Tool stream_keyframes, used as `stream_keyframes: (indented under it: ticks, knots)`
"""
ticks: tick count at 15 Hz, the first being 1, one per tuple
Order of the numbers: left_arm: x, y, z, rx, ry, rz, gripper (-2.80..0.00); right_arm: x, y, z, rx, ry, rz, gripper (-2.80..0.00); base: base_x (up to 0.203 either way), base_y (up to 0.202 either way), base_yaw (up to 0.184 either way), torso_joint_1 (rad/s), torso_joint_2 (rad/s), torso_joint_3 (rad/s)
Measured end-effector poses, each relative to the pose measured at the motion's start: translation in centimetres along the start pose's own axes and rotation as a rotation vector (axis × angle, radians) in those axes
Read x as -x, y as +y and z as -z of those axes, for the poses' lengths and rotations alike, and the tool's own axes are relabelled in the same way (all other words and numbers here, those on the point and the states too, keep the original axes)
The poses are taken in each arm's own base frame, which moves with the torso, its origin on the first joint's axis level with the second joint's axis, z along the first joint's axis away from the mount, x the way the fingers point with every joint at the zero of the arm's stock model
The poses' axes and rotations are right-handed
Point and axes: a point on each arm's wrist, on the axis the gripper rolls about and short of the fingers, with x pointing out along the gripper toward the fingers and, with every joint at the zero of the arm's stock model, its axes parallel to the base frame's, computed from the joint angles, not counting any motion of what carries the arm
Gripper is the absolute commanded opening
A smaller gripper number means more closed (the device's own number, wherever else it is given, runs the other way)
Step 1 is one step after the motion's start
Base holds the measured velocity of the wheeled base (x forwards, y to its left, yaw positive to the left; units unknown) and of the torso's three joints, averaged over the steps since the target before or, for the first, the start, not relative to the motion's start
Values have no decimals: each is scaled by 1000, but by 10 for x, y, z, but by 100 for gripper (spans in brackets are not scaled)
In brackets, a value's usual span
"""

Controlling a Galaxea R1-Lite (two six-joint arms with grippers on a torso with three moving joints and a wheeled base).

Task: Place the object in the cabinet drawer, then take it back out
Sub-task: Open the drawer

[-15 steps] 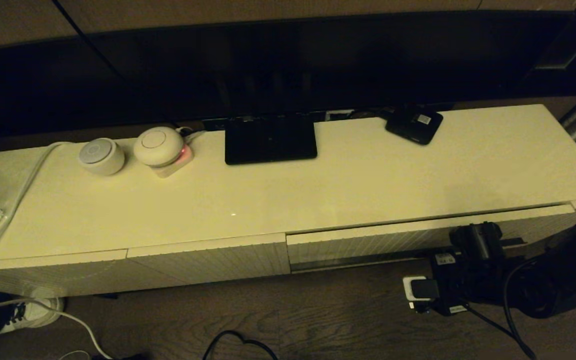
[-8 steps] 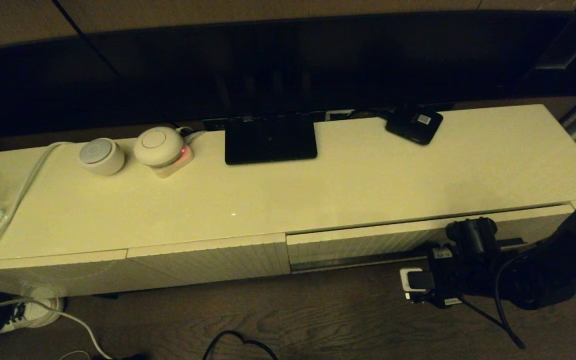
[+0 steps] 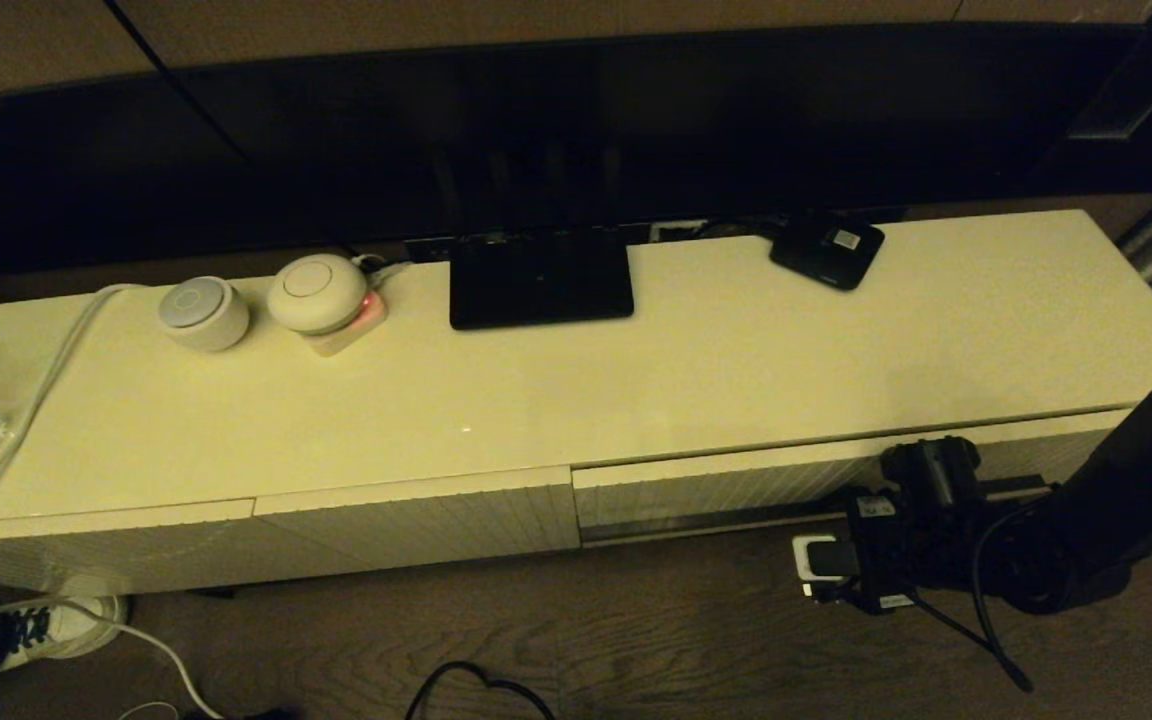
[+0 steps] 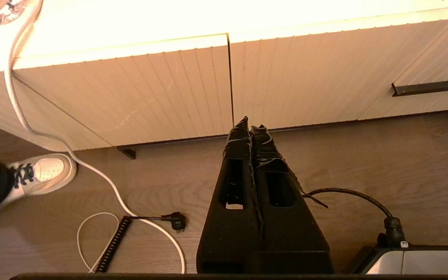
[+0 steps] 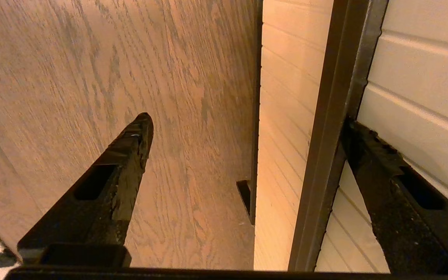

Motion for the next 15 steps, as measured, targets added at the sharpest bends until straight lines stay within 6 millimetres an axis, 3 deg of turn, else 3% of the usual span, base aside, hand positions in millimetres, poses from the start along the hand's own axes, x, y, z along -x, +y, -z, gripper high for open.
stream_keyframes:
  ticks: [15]
  knots:
    - [0,0,0,0,0,0,-280,24,49,1,3,2,-157,0,0,0,0,0,0,0]
